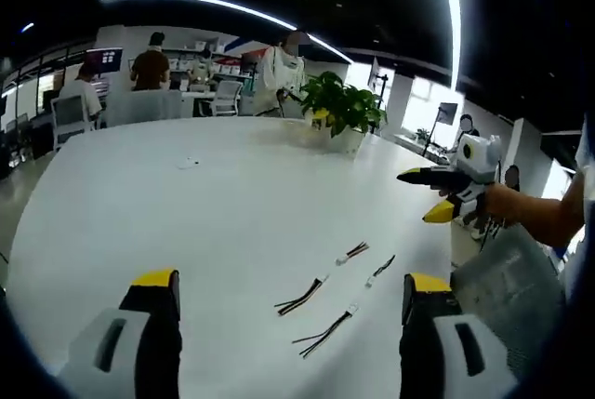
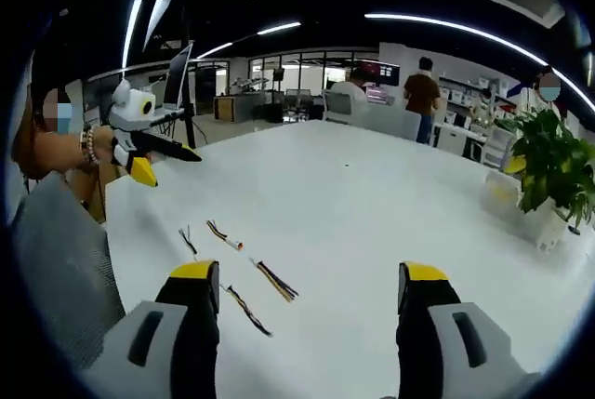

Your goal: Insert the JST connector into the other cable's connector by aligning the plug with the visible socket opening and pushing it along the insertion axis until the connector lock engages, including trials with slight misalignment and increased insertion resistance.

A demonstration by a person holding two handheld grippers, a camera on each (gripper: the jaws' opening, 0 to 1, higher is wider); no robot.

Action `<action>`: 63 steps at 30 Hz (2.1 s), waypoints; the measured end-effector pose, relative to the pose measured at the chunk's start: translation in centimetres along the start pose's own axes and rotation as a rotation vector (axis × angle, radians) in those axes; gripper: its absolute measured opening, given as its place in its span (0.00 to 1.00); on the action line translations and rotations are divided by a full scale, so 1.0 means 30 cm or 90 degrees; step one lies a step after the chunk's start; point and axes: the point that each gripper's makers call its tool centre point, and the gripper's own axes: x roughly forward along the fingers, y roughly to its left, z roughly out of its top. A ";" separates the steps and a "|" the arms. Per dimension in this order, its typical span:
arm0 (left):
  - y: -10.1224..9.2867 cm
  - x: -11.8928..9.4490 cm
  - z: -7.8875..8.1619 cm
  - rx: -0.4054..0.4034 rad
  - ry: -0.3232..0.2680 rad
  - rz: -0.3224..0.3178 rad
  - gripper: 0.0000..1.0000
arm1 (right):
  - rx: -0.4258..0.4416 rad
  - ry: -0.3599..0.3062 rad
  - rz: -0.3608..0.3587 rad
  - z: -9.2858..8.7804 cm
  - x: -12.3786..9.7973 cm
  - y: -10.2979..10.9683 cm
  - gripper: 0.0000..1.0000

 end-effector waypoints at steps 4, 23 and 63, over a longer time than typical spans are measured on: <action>0.017 0.015 0.039 -0.021 -0.054 -0.011 0.99 | -0.036 0.001 0.016 0.008 0.035 0.005 0.74; -0.010 0.160 0.065 0.076 -0.109 -0.109 0.84 | -0.135 -0.027 0.166 0.029 0.191 0.072 0.59; -0.158 0.322 -0.146 0.130 -0.018 -0.284 0.22 | -0.152 0.077 0.345 -0.183 0.346 0.217 0.21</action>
